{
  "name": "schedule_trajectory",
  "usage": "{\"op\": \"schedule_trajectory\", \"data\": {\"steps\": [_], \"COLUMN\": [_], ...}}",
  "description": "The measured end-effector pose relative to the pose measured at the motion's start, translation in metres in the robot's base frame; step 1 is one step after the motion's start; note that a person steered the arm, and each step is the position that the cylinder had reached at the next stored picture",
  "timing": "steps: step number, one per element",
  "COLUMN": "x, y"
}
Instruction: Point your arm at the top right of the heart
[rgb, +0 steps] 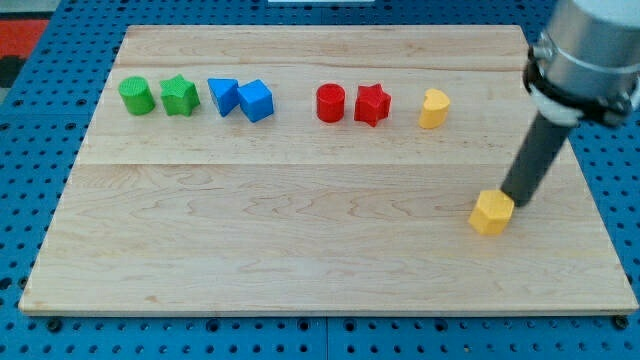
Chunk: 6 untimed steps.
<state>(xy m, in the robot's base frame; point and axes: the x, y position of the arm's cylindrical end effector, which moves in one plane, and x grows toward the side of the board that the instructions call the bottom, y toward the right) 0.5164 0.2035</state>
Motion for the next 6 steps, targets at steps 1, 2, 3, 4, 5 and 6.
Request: {"op": "schedule_trajectory", "data": {"steps": [1,2,3,4,5,6], "x": [0.007,-0.070,-0.138,-0.183,-0.186,-0.143], "y": [0.011,0.033,0.033,0.014,-0.032,-0.038]}}
